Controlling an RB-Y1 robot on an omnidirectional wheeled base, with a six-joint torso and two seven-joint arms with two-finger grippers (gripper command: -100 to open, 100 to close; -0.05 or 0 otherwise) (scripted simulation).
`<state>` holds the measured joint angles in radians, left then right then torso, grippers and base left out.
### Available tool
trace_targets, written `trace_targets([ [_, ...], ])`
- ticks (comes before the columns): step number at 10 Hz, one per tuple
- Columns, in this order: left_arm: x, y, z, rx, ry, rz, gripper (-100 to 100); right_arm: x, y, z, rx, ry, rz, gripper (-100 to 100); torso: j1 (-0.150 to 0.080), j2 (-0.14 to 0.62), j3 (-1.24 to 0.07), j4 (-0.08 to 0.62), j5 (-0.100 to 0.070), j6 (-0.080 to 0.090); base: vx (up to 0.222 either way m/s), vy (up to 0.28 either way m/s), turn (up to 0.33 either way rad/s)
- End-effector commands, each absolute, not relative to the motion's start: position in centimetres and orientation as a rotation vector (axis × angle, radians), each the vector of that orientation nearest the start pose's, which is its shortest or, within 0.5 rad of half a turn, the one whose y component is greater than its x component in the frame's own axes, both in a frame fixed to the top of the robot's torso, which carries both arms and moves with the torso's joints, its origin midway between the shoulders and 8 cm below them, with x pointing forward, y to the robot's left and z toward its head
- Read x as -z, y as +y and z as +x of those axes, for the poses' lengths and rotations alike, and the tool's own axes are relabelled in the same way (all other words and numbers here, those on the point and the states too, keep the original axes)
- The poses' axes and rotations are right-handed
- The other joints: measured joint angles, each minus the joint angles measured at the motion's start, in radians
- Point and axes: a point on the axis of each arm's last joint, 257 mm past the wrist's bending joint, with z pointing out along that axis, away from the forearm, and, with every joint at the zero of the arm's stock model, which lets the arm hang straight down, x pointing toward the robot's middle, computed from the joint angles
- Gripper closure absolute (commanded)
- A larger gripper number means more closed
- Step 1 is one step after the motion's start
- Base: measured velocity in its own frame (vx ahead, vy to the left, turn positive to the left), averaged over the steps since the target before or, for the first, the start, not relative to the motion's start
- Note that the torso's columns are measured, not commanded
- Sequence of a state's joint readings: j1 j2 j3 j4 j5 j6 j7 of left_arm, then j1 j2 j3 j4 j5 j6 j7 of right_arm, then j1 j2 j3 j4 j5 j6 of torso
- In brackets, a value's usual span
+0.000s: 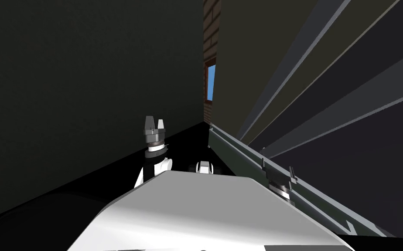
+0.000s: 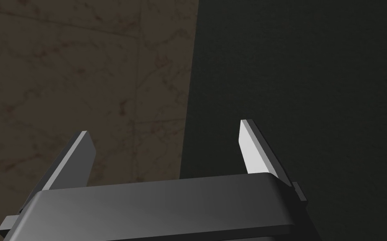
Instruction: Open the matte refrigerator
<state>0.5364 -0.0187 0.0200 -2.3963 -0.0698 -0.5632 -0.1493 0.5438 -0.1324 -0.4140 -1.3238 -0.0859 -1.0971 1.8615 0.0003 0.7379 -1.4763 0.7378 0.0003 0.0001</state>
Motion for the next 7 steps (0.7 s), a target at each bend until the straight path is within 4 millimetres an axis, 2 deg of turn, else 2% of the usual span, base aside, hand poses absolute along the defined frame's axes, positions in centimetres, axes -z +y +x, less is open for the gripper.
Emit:
trace_targets([
  [1,-7.4,27.3,30.5,1.112,0.566,-0.455,0,23.8,-50.5,21.6,0.993,1.188,-0.154,-100,-0.001,0.000,0.001,0.000,0.000,0.000,0.101,0.045,0.070],
  [4,-7.4,27.3,30.5,1.112,0.566,-0.455,0,23.9,-51.3,20.6,1.070,1.189,-0.198,-100,0.000,0.001,0.001,0.000,0.000,0.000,0.083,0.051,0.041],
  [5,-7.4,27.3,30.5,1.112,0.566,-0.455,0,23.9,-51.2,20.9,1.055,1.191,-0.188,-100,0.000,0.001,0.001,0.000,0.000,0.000,0.029,0.021,0.004],
  [7,-7.4,27.3,30.5,1.112,0.566,-0.455,0,22.5,-53.1,21.0,1.060,1.189,-0.193,-100,-0.001,0.001,0.001,0.001,0.000,0.000,0.059,0.043,-0.002],
])
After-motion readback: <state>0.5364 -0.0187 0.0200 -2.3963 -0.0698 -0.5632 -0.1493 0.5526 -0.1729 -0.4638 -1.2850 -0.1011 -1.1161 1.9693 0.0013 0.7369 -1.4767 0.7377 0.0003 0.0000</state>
